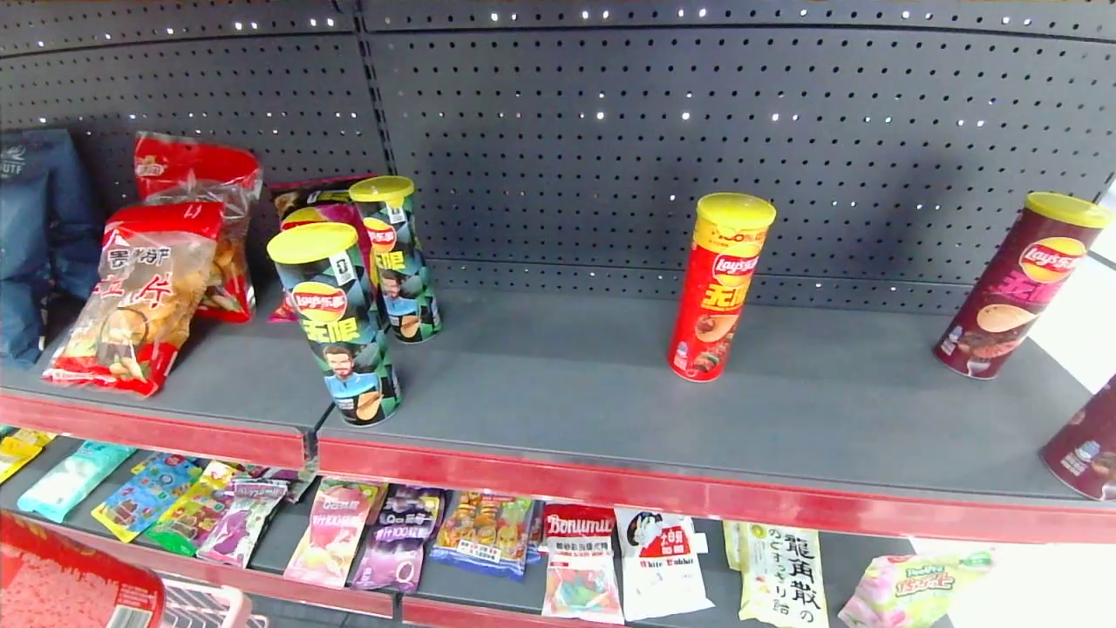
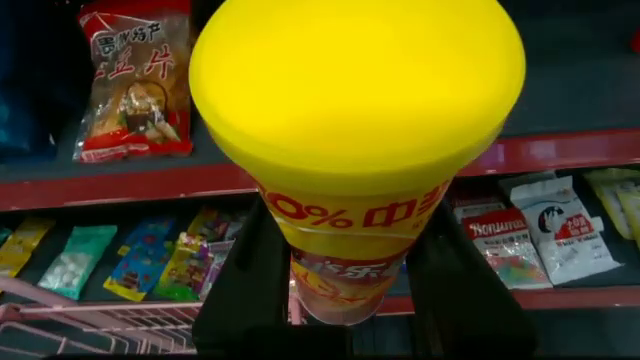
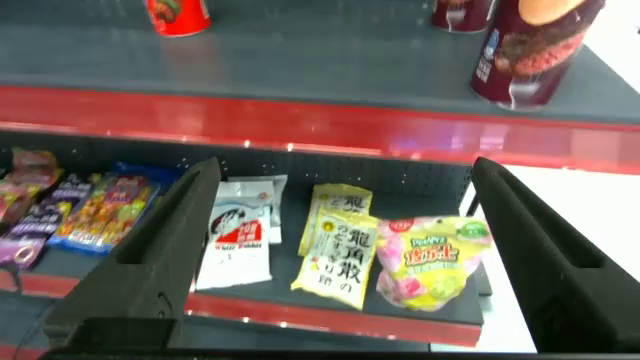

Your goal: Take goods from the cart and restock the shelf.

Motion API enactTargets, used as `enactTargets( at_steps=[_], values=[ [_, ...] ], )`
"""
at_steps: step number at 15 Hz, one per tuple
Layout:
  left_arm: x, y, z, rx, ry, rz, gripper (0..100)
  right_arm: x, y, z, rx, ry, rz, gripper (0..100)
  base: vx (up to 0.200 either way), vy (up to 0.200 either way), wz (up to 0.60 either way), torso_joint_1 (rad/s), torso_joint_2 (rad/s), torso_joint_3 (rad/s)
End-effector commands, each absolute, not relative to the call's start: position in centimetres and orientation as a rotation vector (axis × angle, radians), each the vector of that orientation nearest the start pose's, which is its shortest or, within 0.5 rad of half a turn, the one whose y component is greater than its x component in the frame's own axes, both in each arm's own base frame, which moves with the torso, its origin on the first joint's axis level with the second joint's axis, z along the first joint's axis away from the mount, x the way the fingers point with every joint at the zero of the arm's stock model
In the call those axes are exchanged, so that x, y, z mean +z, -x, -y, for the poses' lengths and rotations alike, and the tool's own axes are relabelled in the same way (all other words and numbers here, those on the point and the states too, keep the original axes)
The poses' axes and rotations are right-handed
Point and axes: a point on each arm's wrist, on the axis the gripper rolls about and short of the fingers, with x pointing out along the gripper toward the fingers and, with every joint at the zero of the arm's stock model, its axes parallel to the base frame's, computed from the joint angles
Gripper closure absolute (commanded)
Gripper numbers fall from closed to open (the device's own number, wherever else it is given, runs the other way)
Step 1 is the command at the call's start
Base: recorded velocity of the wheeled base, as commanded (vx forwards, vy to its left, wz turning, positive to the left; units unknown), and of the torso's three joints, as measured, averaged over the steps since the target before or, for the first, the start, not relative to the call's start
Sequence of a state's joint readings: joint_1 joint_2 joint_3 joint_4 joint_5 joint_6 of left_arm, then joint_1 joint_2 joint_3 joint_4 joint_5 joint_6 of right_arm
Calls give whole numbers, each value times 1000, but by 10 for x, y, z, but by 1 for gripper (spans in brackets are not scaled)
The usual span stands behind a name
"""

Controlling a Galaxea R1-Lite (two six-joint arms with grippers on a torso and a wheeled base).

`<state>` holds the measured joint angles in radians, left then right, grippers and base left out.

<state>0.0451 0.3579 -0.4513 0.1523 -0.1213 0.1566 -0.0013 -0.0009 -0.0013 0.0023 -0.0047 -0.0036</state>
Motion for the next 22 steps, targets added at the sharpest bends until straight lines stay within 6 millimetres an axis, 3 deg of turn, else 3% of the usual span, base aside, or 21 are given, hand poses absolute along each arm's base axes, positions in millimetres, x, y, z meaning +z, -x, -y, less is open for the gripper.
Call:
enactTargets(
  at_steps=[1,7,8,9,10,12,16,17,18,20,22],
  values=[
    [190,18,4,-95,-156,-19,100,76,23,0,-5,5,-2,0,0,0,0,0,0,0],
    [179,46,5,-242,-150,33,100,79,24,-2,74,14,16,0,0,0,0,0,0,0],
    [180,45,5,-256,-149,30,100,108,28,-3,147,11,65,0,0,0,0,0,0,0],
    [180,43,5,-262,-148,21,100,146,19,-4,189,-13,29,0,0,0,0,0,0,0],
    [178,42,5,-263,-147,9,100,168,12,-5,243,-14,22,0,0,0,0,0,0,0],
    [176,38,5,-261,-144,-17,100,184,0,-7,392,67,-5,0,0,0,0,0,0,0],
    [178,29,5,-253,-119,-69,100,224,-79,-20,515,83,-212,0,0,0,0,0,0,0],
    [178,29,5,-253,-116,-70,100,226,-84,-22,525,82,-219,0,0,0,0,0,0,0],
    [178,27,5,-252,-102,-84,100,239,-117,-31,554,83,-249,0,0,0,0,0,0,0],
    [177,27,5,-246,-100,-87,100,240,-156,-40,561,81,-277,0,0,0,0,0,0,0],
    [177,27,5,-245,-100,-89,100,233,-181,-45,564,79,-291,0,0,0,0,0,0,0]
  ],
)
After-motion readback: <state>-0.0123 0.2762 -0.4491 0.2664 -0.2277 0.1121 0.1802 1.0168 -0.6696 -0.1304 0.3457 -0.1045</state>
